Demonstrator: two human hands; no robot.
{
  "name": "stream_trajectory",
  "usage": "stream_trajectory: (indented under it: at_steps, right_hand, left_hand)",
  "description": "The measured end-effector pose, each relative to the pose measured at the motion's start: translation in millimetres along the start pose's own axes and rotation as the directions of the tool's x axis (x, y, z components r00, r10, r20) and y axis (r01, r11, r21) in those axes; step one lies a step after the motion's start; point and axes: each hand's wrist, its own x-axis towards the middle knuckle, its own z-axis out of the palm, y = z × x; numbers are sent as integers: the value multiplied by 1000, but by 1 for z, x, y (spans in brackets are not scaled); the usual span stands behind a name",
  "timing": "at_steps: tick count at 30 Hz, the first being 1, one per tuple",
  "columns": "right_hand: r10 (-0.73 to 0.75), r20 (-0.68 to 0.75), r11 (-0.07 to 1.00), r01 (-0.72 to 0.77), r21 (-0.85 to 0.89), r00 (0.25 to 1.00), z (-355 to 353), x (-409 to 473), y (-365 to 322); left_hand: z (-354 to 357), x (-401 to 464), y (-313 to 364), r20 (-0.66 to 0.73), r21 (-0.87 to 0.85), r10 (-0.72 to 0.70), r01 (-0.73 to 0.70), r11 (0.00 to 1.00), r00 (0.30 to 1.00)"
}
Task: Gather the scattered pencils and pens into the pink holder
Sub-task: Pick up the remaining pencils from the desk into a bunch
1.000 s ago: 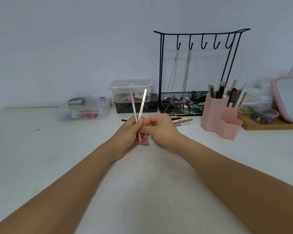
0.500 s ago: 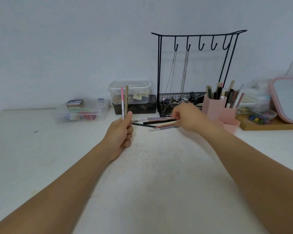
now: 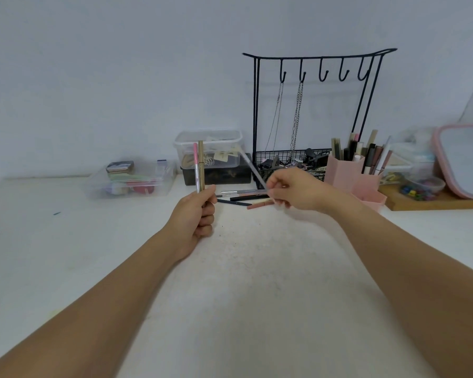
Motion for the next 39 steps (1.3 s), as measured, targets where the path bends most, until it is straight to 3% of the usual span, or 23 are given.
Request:
stream_trajectory:
  at_steps: [2,4,7,10,15,19,24,26,28,30,31,33,39]
  right_hand:
    - [0,51,949,-16,316,999,6,-3,-18]
    - [-24,105,856,-33,516,994,12,-6,-31]
    - [-73,163,792,-42,609,984,23,-9,-44]
    - [-41,124,774,-47,631,991,36,-10,-49]
    - [8,22,863,-18,505,1000,52,-8,-45]
    - [-38,-23,866,44,498,999,66,-11,-45]
    - [-74,-55,880,91,467,996,62,-15,-49]
    - [-66,-97,934,96,343,993,48,-11,-40]
    - [-74,-216,996,83,34,974,32,-1,-19]
    - [-57,-245,942,-29,-335,968,20,7,3]
    - [-34,-250,906,-76,-417,968,16,8,13]
    - [4,-248,890,-116,-441,969,13,7,29]
    - [-22,-169,915,-49,-400,985,16,8,37]
  left_hand:
    - [1,-1,0,19,-30,-3,4,1000,1000]
    - [4,-2,-1,42,-46,5,-3,999,999]
    - [5,-5,-1,101,-17,39,-37,999,994]
    - [7,-8,0,137,-7,39,-38,999,990]
    - [10,-12,-2,205,-40,4,4,999,979]
    - [12,-12,-6,263,-1,11,-11,1000,965]
    - [10,-6,-7,198,58,46,-58,997,979]
    - [11,-5,-5,120,87,63,-74,993,991]
    - [8,-3,-2,39,93,71,-74,993,997]
    - [3,-1,0,-23,64,52,-50,997,998]
    - [1,0,0,-45,45,39,-37,998,998]
    - [-2,2,0,-66,26,22,-21,999,998]
    - [-4,2,0,-41,53,4,-2,999,999]
